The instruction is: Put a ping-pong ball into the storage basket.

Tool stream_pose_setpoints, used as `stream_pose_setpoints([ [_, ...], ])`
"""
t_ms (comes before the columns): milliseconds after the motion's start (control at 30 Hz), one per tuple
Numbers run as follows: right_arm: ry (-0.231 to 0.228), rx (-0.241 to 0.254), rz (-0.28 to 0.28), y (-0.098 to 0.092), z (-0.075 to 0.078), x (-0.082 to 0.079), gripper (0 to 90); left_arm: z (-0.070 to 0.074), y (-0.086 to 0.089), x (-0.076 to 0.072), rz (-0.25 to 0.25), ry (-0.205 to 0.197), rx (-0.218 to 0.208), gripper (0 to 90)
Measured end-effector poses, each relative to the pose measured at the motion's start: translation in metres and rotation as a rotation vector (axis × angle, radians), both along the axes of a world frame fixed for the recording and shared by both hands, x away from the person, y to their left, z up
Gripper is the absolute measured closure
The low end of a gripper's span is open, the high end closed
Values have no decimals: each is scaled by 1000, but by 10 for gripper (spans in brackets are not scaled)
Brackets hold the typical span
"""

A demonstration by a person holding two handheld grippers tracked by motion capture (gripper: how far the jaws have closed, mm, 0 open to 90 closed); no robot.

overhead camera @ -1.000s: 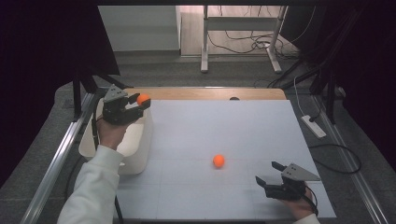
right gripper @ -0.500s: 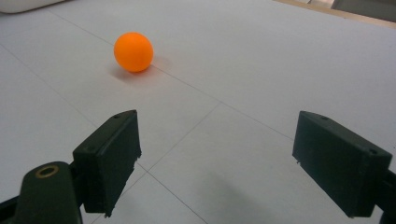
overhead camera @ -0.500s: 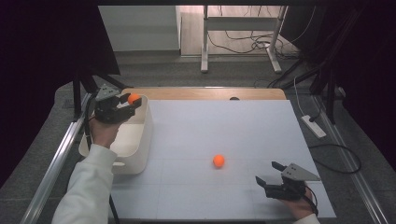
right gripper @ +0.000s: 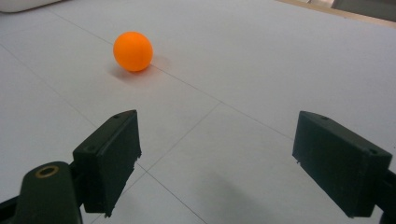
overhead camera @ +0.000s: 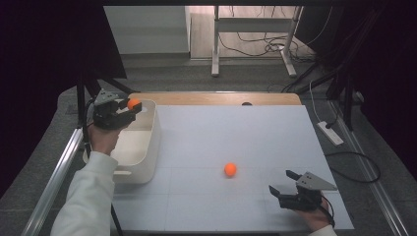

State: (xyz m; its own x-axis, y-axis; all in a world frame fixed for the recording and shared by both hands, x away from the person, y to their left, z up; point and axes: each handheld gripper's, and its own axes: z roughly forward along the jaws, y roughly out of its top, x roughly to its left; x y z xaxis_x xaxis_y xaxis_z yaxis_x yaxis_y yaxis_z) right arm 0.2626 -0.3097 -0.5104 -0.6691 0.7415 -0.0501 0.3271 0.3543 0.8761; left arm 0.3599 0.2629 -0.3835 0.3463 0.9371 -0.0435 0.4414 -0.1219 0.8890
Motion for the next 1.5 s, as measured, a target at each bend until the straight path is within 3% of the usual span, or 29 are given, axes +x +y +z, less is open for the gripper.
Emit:
stream_pose_setpoints([
  [267,1,-1,-2,0,0,0,150,-4,2,7,21,23,10,500],
  [1233,7,-5,-11,-1,-1,1,151,-27,17,35,106,179,51,499],
  [1500,8,-6,-9,0,-1,1,151,-33,18,39,108,237,58,498],
])
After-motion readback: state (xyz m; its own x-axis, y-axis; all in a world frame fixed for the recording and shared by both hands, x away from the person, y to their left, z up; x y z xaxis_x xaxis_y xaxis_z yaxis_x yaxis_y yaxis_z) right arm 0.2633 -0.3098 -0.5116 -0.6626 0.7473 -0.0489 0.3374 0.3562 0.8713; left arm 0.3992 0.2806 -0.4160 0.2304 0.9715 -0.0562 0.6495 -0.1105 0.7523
